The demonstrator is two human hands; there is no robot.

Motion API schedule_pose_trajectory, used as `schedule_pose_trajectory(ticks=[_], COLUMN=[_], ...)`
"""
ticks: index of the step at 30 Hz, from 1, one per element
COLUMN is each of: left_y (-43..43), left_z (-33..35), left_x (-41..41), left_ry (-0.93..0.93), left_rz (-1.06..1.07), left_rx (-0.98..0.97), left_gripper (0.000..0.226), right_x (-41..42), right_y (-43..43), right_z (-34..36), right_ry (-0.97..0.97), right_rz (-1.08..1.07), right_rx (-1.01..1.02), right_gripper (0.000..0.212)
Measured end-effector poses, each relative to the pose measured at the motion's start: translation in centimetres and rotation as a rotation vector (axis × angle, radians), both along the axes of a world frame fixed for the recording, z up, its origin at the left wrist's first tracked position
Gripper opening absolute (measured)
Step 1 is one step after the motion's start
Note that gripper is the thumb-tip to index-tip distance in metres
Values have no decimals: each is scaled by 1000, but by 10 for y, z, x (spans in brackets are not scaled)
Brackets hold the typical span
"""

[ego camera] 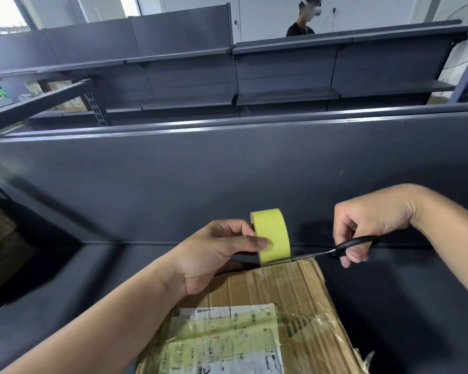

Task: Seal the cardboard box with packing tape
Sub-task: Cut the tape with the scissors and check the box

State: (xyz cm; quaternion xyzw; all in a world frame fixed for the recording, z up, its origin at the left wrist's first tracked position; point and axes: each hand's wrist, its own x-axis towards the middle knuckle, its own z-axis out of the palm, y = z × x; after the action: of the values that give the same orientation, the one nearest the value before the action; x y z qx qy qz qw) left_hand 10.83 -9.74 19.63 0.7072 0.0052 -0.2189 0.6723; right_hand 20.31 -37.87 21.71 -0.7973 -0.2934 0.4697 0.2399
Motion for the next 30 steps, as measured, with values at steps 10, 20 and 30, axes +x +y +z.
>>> schedule_pose_trajectory(ticks=[10,20,30], left_y=[0,2,7], left_z=[0,-4,-11], left_x=[1,3,9], left_ry=[-14,-10,28], left_rz=[3,37,230], left_rx=[-12,-33,-77], left_gripper=[22,24,30], right_x=[6,6,-3], right_y=[23,30,-25], right_z=[-7,-11,-36], right_ry=[-4,-30,-98], right_rz=[92,87,-139], right_rx=[-6,-54,-119], right_gripper=[52,18,39])
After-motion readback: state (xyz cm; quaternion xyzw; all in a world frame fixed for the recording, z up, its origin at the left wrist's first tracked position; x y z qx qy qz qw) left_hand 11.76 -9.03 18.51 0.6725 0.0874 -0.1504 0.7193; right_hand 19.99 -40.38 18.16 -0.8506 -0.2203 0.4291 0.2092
